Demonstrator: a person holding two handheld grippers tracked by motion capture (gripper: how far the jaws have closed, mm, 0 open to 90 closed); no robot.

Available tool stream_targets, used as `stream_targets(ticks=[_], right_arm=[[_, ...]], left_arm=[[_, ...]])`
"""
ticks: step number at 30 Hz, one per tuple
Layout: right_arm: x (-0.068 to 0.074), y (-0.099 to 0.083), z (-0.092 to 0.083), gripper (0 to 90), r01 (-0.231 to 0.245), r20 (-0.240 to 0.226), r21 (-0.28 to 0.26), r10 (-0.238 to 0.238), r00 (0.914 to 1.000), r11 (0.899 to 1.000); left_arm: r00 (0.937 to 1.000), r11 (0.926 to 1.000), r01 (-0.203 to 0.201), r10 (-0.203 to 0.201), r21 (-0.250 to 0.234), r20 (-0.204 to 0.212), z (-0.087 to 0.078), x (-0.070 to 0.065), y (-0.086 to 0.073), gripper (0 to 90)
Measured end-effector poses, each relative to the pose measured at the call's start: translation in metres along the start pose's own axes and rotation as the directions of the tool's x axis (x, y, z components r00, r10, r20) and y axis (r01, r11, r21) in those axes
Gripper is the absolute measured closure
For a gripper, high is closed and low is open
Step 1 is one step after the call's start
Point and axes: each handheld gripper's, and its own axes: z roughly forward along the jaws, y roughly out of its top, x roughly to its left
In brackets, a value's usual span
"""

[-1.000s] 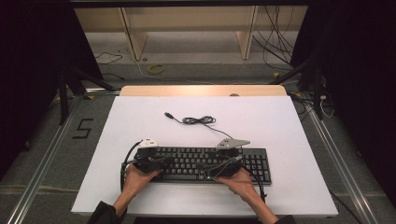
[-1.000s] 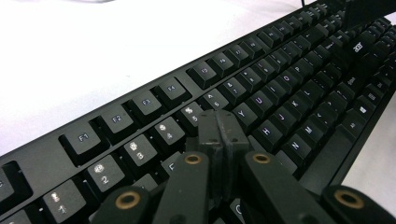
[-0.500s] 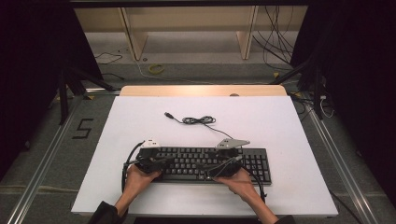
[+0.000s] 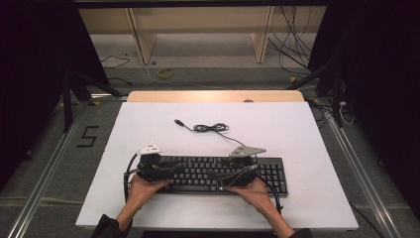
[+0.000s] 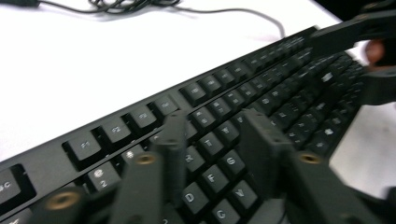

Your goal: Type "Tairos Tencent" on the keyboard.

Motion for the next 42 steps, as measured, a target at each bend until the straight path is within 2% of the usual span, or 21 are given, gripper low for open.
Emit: stream_targets(ticks=[3,8,16,32,42], right_arm=[[-0.001,0.0,0.001,34.3,-0.001,-0.001,-0.001,0.001,1.0,1.0],[-0.001,0.001,0.002,37.3,0.002,-0.002,-0.002,-0.002,1.0,1.0],[-0.001,0.003,0.006,45.5,0.004,0.007,0.014,-0.004,1.0,1.0],[0.005,0.011,0.02,76.3,0.034,0.012,0.045,-0.035,0.9993,0.998],[0.002,0.01,0.029,87.6,0.049,0.029,0.078,-0.051,0.9983,0.996]], left_arm=[[0.9997,0.9999,0.012,-0.011,-0.004,0.021,-0.003,0.0,0.001,47.9],[0.999,0.9999,0.009,-0.008,-0.009,0.044,-0.006,-0.001,0.001,37.6],[0.9983,0.9996,0.009,-0.008,-0.027,0.058,-0.013,-0.003,0.002,28.5],[0.9985,0.9991,0.005,-0.003,-0.041,0.055,-0.027,-0.002,-0.001,25.9],[0.9991,0.999,0.001,0.001,-0.044,0.043,-0.031,-0.002,-0.003,26.1]])
